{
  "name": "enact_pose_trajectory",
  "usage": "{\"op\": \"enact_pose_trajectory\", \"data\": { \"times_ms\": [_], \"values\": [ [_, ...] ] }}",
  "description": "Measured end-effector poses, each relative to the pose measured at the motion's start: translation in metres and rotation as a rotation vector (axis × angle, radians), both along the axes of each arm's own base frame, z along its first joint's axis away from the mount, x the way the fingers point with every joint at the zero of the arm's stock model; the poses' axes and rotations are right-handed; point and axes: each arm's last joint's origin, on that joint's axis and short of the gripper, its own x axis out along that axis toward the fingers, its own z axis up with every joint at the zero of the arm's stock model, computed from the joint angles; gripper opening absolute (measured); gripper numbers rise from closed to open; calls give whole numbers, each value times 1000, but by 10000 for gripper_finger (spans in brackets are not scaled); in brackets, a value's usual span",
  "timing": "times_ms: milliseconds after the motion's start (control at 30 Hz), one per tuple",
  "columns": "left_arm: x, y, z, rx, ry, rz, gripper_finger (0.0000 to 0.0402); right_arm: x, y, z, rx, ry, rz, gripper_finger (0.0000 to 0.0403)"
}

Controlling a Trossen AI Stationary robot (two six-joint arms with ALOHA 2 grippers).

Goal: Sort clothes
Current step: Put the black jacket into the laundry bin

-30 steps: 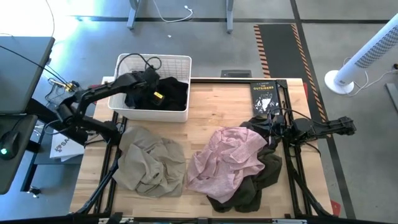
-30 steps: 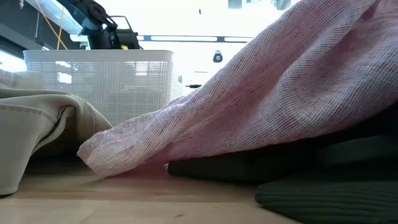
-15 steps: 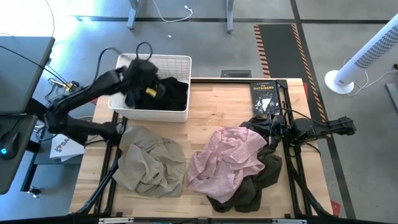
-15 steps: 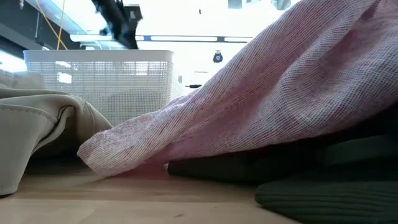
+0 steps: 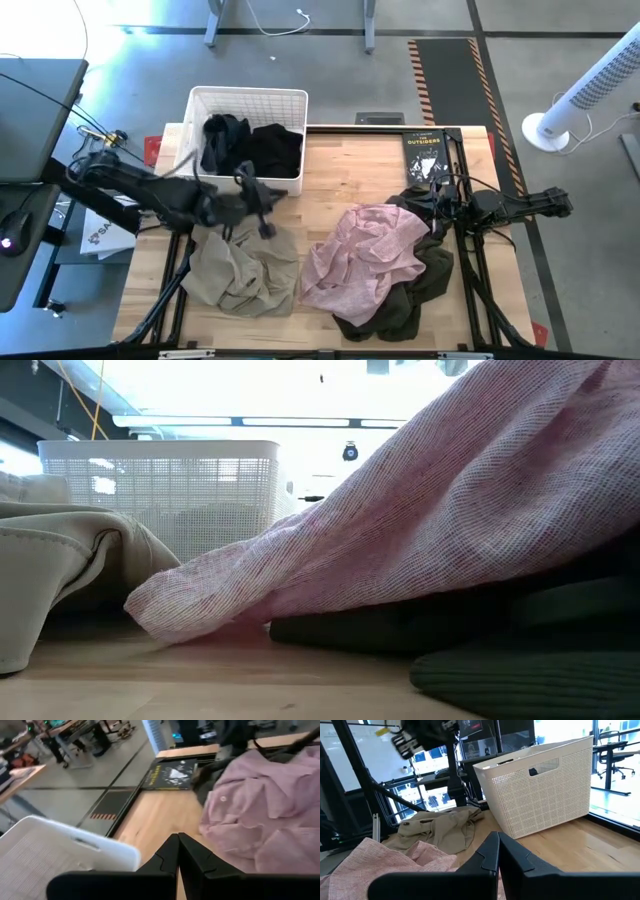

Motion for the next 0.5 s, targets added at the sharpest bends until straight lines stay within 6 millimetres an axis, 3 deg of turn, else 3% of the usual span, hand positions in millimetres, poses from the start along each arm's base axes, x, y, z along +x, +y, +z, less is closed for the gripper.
{"op": "enact_pose_trajectory", "data": {
  "times_ms": [267,500],
  "values": [
    [33,-26,-32,117,107,-93,1,0,0,0,0,0,0,0],
    [41,-30,-50,176,216,-110,1,0,0,0,0,0,0,0]
  ]
}}
